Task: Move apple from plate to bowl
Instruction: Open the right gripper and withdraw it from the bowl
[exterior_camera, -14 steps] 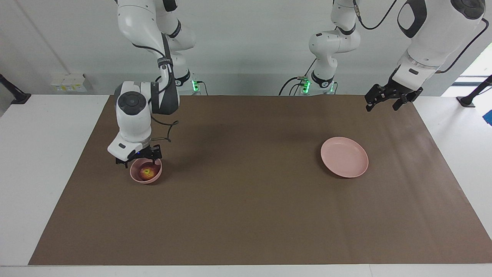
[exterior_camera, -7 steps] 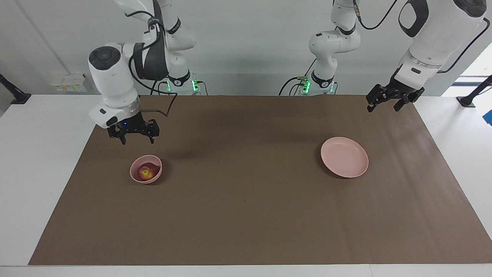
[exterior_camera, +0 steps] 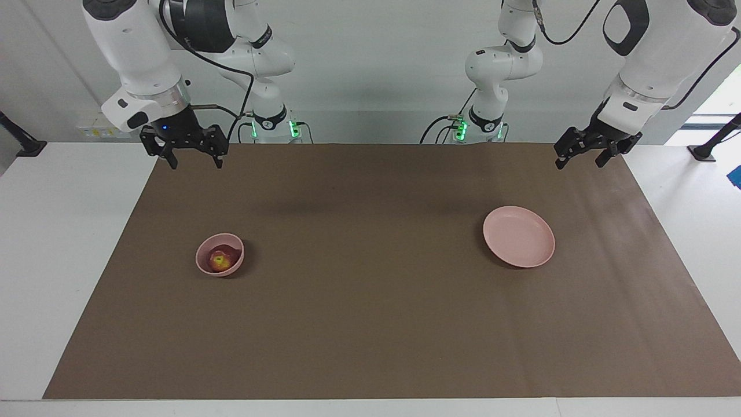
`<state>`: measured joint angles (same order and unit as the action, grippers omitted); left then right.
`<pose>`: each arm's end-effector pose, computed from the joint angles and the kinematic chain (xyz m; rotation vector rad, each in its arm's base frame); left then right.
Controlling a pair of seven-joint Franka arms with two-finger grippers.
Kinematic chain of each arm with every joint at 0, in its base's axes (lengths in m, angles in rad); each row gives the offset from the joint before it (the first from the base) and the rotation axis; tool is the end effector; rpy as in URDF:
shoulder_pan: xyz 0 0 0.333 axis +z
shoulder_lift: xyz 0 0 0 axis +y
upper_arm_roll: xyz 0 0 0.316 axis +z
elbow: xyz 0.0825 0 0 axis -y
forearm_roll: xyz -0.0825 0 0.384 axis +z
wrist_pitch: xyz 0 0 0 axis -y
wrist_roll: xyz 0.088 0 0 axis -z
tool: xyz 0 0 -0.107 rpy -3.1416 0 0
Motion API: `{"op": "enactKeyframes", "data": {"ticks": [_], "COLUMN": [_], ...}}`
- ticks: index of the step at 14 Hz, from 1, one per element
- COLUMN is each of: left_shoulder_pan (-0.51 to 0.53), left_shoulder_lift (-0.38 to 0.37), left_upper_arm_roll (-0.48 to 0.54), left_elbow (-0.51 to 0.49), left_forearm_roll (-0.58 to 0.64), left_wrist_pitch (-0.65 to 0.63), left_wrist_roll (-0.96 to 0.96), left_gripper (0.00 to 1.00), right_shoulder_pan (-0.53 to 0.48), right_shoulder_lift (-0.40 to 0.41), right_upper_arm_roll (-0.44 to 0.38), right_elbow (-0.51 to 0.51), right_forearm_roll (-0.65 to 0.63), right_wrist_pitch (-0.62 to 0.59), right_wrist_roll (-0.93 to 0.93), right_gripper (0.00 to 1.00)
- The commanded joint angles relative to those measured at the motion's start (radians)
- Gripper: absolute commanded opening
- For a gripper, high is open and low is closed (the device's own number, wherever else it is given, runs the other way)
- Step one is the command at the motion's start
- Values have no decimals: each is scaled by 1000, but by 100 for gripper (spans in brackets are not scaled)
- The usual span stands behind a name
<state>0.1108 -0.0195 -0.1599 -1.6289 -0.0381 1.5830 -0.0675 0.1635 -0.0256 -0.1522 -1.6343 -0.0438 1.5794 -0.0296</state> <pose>0.5475 -0.0318 0.6088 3.1077 0.0302 -0.0445 0.5462 0.0005 0.6093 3.1009 0.0652 -0.0465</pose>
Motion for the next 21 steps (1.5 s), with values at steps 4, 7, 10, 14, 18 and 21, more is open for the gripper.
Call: {"op": "enactKeyframes", "data": {"ticks": [4,7,10,14,18,21], "left_shoulder_pan": [1,1,1,1,1,-96], "left_shoulder_lift": [-19,-19,-19,-19,-17,-26], "left_upper_arm_roll": [7,7,7,7,10,97], "left_elbow": [-12,-12,-14,-12,-8,7], "left_forearm_roll": [-13,-13,-13,-13,-13,0], "left_wrist_pitch": [6,6,6,6,21,23], "left_wrist_roll": [8,6,6,6,17,17], "left_gripper": [100,100,100,100,100,100], "right_shoulder_pan": [-10,-9,-6,-10,-12,-10], "right_shoulder_lift": [-48,-54,-54,-56,-69,-76], "right_upper_arm_roll": [8,8,8,2,-1,-1], "right_elbow": [57,53,53,51,39,28], "right_forearm_roll": [32,32,30,32,33,32], "right_wrist_pitch": [-82,-78,-79,-104,-107,-108], "right_wrist_roll": [10,-1,-4,-4,-3,-1], "right_gripper": [100,100,100,100,100,100]}}
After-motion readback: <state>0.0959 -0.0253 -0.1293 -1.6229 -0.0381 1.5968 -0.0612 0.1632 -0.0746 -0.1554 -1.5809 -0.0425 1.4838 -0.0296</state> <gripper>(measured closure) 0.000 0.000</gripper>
